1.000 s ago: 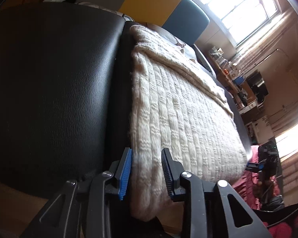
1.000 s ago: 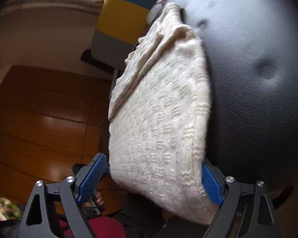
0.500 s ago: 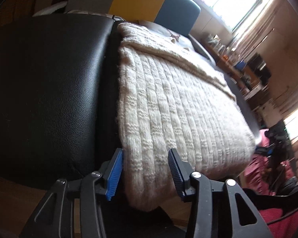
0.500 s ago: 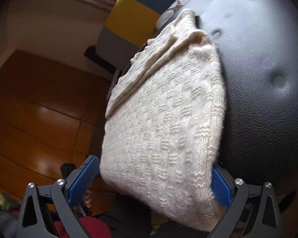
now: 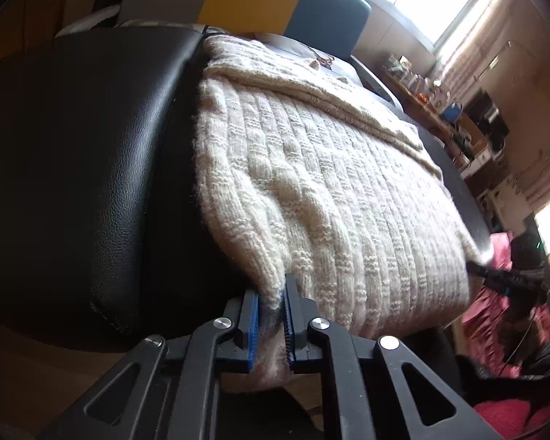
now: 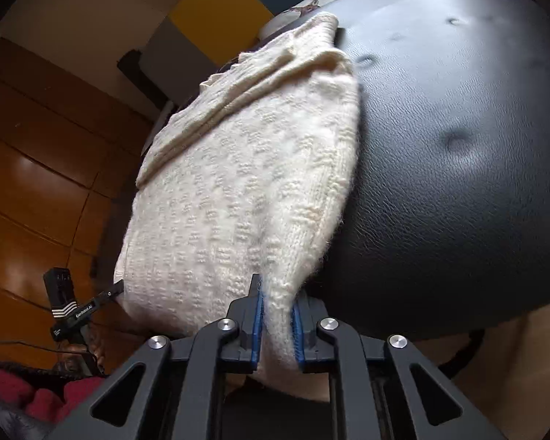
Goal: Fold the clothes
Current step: 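Grasp the sweater hem end with both grippers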
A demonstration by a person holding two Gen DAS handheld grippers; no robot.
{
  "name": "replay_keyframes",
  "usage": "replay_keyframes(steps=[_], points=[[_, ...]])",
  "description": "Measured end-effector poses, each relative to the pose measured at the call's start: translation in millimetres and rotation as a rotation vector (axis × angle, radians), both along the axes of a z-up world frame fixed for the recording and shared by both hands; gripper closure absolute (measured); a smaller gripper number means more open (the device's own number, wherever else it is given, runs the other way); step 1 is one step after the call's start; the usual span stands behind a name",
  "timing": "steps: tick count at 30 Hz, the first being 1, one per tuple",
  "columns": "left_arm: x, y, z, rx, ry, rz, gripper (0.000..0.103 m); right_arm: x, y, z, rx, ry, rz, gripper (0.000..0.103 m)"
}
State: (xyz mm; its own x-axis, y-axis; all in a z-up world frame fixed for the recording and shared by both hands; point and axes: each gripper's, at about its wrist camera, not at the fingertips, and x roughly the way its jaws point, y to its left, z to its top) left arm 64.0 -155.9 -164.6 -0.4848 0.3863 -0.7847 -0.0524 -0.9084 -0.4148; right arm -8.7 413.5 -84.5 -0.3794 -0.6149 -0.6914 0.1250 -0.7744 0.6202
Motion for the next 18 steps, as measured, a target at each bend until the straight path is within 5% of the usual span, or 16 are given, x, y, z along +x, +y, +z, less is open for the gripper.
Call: replay_keyframes(steps=[4,6,10,13,18], points=[[1,1,-1,0.009,0.011,0.002,0.087,2,-1,0,0.018,0.02,0.02,0.084],[2,7,2,-0.019,0.021,-0.013,0.082,7,1,2,-0.046,0.041,0.038,0.068],[-1,15,5,-0.069,0.021,-0.028,0.082,21,-12,9,-0.107,0.146,0.126,0.0],[-2,14,5,-0.087,0.024,-0.028,0.09,27,-34,16,0.047,0.171,0.184,0.0],[-6,11,3,-0.072,0.013,-0.019,0.091,27,-40,20,0.119,0.107,0.213,0.0]])
